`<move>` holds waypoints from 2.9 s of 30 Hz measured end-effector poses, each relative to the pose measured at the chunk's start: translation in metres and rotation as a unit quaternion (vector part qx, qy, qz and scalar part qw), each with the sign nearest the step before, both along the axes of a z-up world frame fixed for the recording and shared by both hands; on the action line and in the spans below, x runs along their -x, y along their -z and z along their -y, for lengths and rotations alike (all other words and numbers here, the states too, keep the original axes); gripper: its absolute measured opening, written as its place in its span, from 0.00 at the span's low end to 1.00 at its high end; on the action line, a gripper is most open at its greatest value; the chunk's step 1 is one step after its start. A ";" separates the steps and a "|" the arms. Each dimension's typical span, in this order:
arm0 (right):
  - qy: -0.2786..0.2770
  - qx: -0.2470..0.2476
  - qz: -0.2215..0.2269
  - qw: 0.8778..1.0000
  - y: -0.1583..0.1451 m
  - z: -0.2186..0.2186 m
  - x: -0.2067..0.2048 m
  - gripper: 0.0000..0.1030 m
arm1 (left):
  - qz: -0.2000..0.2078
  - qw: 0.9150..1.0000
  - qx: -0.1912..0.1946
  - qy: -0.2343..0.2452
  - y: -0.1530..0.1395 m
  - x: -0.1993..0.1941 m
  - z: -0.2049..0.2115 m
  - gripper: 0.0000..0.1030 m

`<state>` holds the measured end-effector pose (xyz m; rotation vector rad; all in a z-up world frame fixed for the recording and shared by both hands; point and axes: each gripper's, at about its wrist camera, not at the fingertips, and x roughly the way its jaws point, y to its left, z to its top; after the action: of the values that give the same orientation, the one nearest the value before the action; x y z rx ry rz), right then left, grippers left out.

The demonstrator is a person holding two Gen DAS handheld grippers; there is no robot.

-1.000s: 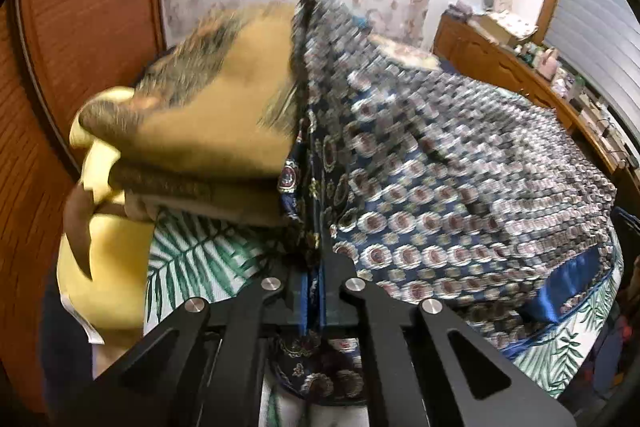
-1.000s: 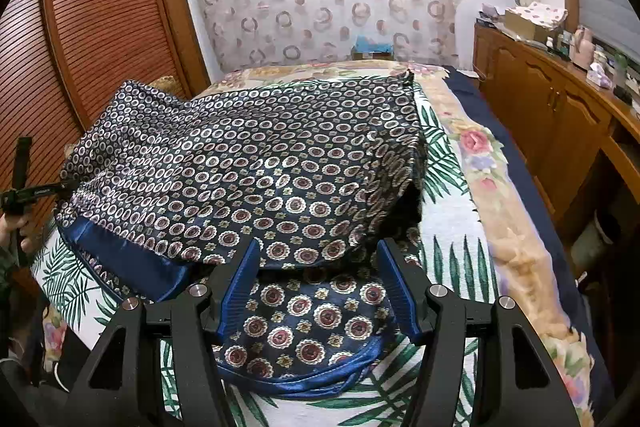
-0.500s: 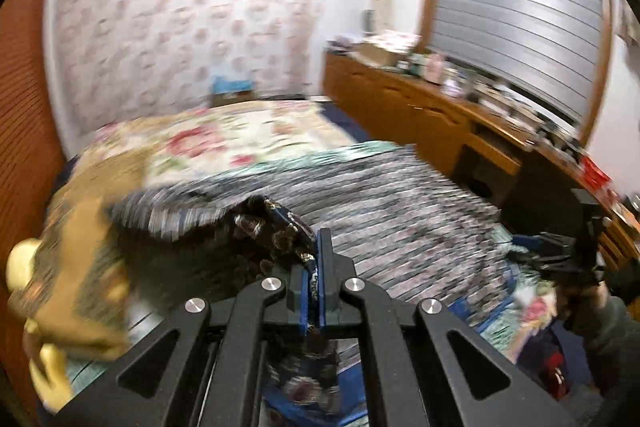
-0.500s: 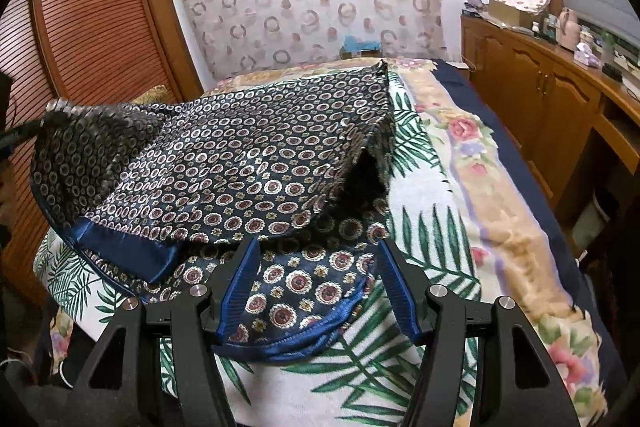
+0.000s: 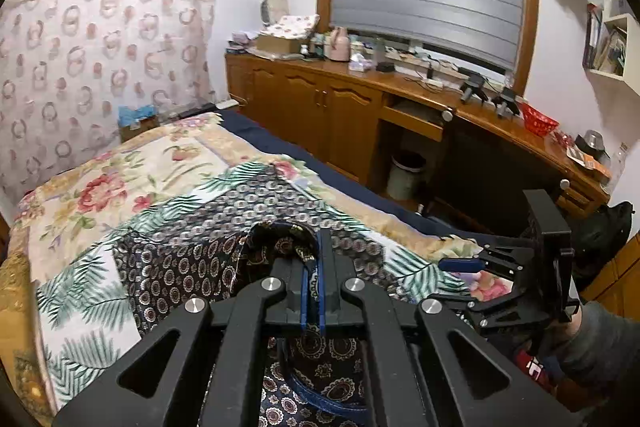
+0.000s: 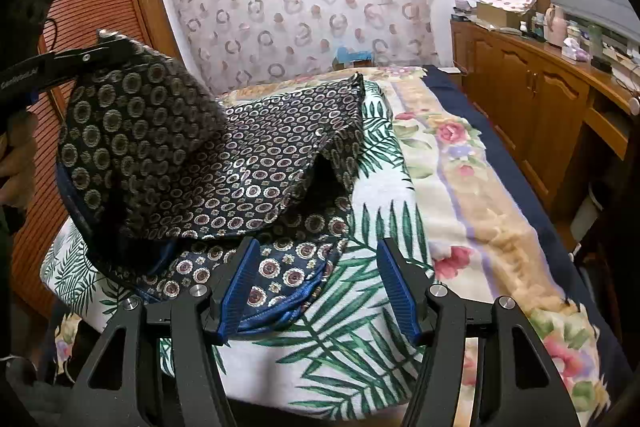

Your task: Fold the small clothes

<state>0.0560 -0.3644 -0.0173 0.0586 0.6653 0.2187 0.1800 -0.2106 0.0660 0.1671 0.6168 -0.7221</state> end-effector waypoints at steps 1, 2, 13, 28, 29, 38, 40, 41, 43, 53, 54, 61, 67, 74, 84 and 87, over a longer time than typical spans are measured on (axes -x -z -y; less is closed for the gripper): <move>0.001 -0.001 0.001 1.000 0.000 0.001 0.001 0.61 | -0.003 1.000 -0.003 0.003 0.001 -0.001 0.007 0.04; 0.002 -0.002 0.002 1.000 0.000 0.003 0.001 0.61 | -0.007 1.000 -0.006 0.005 0.004 -0.002 0.012 0.04; 0.000 -0.002 0.005 1.000 0.000 0.006 0.000 0.61 | -0.035 0.999 -0.040 0.009 0.037 0.007 0.036 0.16; 0.001 0.008 0.003 1.000 -0.004 0.012 -0.003 0.61 | -0.020 1.000 -0.021 -0.005 0.028 0.028 0.016 0.23; 0.001 0.008 0.003 1.000 -0.004 0.012 -0.003 0.61 | -0.018 1.000 -0.016 -0.004 0.025 0.030 0.014 0.23; -0.010 0.016 0.007 1.000 -0.010 0.007 -0.009 0.61 | 0.000 0.999 0.034 -0.025 0.008 0.044 -0.028 0.74; -0.016 0.017 0.010 1.000 -0.012 0.005 -0.009 0.61 | 0.002 0.998 0.034 -0.046 0.013 0.045 -0.047 0.74; -0.018 0.019 0.011 1.000 -0.013 0.003 -0.010 0.61 | 0.000 0.998 0.034 -0.059 0.019 0.044 -0.059 0.74; -0.025 0.022 0.012 0.999 -0.013 -0.001 -0.013 0.61 | -0.007 0.996 0.036 -0.083 0.031 0.043 -0.083 0.74; -0.090 0.043 0.017 0.995 -0.019 -0.057 -0.050 0.61 | -0.015 0.980 0.045 -0.194 0.077 0.045 -0.171 0.74; -0.099 0.045 0.017 0.994 -0.019 -0.065 -0.056 0.61 | -0.016 0.979 0.048 -0.199 0.079 0.046 -0.175 0.74; -0.168 0.064 0.004 0.984 -0.011 -0.125 -0.102 0.61 | -0.024 0.972 0.052 -0.226 0.101 0.049 -0.188 0.74; -0.209 0.096 -0.030 0.973 0.007 -0.169 -0.145 0.61 | -0.037 0.972 0.060 -0.224 0.112 0.051 -0.191 0.74; -0.230 0.130 -0.075 0.962 0.027 -0.199 -0.187 0.61 | -0.040 0.968 0.071 -0.237 0.115 0.052 -0.194 0.74; -0.220 0.137 -0.098 0.961 0.037 -0.197 -0.216 0.09 | -0.043 0.970 0.068 -0.231 0.116 0.054 -0.191 0.74; -0.216 0.105 -0.076 0.968 0.019 -0.177 -0.215 0.07 | -0.043 0.970 0.068 -0.229 0.117 0.055 -0.190 0.74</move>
<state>0.2711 -0.1872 -0.0359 -0.2791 0.8472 0.5666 0.1250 -0.0206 -0.0511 -0.1338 0.6564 -0.3235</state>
